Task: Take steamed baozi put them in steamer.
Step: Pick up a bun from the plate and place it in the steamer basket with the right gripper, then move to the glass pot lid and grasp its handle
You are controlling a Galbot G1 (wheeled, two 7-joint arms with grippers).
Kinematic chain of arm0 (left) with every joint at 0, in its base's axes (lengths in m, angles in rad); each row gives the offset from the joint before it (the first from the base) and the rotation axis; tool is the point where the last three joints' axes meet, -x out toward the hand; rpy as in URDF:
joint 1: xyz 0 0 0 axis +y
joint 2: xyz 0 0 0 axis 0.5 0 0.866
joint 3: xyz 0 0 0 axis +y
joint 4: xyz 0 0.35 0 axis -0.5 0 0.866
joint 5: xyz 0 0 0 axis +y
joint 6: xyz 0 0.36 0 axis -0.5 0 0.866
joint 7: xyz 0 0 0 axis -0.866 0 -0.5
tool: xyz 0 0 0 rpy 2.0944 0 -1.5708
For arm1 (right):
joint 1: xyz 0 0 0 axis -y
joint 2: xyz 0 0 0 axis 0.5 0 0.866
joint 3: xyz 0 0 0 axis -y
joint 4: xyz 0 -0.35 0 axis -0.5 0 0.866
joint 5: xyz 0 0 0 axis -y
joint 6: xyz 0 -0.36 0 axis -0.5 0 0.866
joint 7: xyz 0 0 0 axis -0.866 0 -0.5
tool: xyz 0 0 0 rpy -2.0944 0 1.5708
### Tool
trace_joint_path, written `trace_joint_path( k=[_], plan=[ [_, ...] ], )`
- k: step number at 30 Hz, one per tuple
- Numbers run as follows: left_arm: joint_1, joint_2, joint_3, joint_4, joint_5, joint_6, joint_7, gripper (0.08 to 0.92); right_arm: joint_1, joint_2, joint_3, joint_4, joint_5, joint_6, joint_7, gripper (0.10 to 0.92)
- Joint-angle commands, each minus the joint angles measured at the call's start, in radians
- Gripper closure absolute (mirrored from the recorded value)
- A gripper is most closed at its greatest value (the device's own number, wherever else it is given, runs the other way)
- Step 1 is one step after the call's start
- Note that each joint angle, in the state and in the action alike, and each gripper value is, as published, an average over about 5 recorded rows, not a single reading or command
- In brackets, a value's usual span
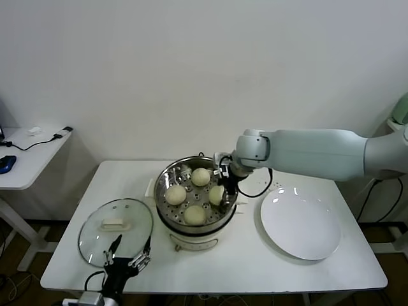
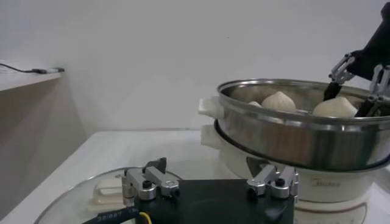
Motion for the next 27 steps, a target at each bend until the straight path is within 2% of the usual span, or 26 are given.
trace_joint_path(
  k=[1,6,9,11,16,21,27],
  plan=[
    [0.003,0.003,-0.002,-0.007,-0.001,0.0,0.0,0.177,0.004,-0.003,0.03,-0.007,0.017,0.037,-0.02,0.243],
    [0.01,0.004,-0.001,-0.025,-0.001,0.001,0.001,0.177,0.135,-0.029,-0.002,-0.009,0.046,0.157,-0.164,0.204],
    [0.015,0.004,0.001,-0.039,-0.002,0.004,0.002,0.177,0.174,-0.068,0.031,-0.003,0.085,0.169,-0.16,0.203],
    [0.017,0.005,0.002,-0.049,-0.004,0.008,0.003,0.177,0.159,-0.11,0.098,-0.001,0.112,0.158,-0.083,0.203],
    [0.008,0.011,0.004,-0.057,-0.046,0.011,0.001,0.177,-0.016,-0.239,0.39,-0.002,0.086,0.136,0.263,0.203],
    [-0.006,0.025,0.004,-0.048,-0.079,-0.004,-0.011,0.177,-0.195,-0.416,0.625,0.048,-0.024,0.147,0.411,0.203],
    [-0.019,0.049,0.009,-0.016,-0.059,-0.067,-0.043,0.177,-0.713,-0.638,1.117,0.184,-0.058,0.181,0.659,0.203]
  ],
)
